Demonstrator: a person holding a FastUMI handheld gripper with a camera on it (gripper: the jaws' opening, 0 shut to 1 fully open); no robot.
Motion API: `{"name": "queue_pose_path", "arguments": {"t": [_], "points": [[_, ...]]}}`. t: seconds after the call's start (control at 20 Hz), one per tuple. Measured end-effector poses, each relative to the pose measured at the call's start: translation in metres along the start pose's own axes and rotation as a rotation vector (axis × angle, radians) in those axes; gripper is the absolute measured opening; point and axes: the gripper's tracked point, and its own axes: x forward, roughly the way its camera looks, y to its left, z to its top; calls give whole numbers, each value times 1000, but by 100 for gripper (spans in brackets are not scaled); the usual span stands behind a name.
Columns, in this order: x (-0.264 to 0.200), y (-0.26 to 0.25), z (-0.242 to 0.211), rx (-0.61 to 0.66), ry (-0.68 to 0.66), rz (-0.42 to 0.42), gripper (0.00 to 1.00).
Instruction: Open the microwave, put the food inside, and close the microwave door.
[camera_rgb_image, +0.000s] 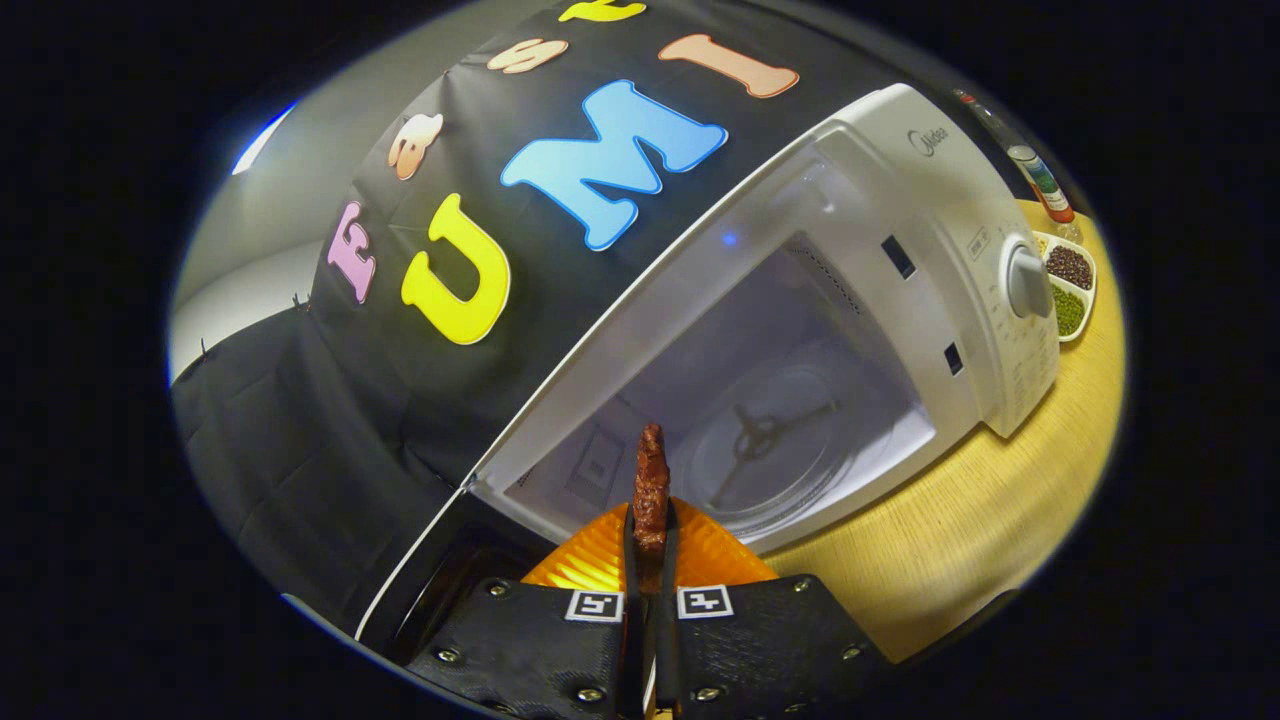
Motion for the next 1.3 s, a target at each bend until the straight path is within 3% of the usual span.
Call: {"name": "queue_pose_path", "arguments": {"t": [0.4, 0.7, 0.8, 0.85, 0.95, 1.05, 1.3], "points": [[71, -26, -1, -23, -75, -53, 7], [79, -47, 5, -93, -79, -129, 13], [76, -60, 7, -183, -65, -190, 21], [74, -69, 7, -241, -56, -236, 31], [69, -84, 4, -378, -22, -323, 69], [59, -93, 10, -515, -24, -395, 99], [45, -91, 12, -691, 13, -446, 98]]}}
